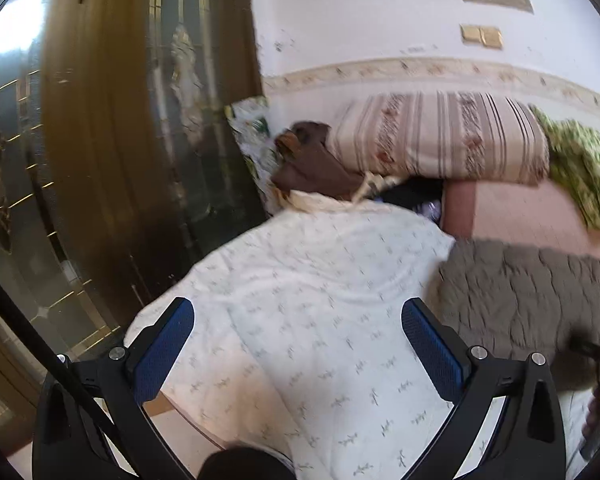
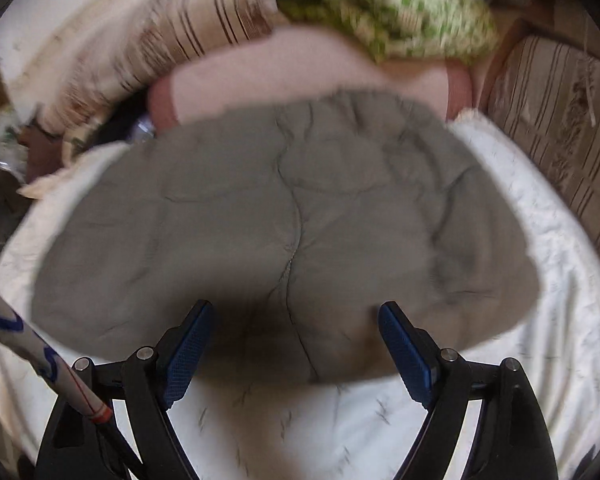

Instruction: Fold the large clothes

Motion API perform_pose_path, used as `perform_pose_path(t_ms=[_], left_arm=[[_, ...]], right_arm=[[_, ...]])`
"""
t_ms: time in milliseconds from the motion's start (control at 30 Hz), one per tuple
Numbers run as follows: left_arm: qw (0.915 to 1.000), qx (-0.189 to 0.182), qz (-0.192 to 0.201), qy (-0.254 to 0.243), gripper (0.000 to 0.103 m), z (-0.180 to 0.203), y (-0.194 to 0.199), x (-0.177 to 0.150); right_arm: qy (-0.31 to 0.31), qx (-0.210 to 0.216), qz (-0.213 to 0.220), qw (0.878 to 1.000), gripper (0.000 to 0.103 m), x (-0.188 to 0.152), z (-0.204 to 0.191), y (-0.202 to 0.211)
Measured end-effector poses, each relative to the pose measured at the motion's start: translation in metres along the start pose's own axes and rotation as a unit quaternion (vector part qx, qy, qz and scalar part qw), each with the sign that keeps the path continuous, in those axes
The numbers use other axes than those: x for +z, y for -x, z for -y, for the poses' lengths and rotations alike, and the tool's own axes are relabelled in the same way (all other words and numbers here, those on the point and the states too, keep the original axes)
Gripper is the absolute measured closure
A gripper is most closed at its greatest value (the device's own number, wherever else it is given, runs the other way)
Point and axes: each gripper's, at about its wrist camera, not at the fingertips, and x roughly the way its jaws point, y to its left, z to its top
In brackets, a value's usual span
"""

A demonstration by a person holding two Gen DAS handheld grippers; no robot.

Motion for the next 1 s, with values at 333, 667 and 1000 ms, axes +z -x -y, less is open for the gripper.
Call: perform_pose_path(t_ms=[333,667,1000], left_arm=[[0.9977,-0.051,-0.033,-0.031,0.000,0.045,0.003,-0.022],[0.9827,-0.148,-0.088,-0.067,0.000,0.091,0.022,-0.046],[0.9675,-0.196,-0.138,-0.081,0.000,0.113,0.030,-0.066]], right_arm=[[0.030,-0.022,0.003,0.999,0.008,0.000,0.001,0.012],[0.035,-0.049,0.037,0.997,0.008,-0.061,0.027,0.093],[0.046,-0.066,0.020,0.997,0.008,-0.088,0.021,0.118]])
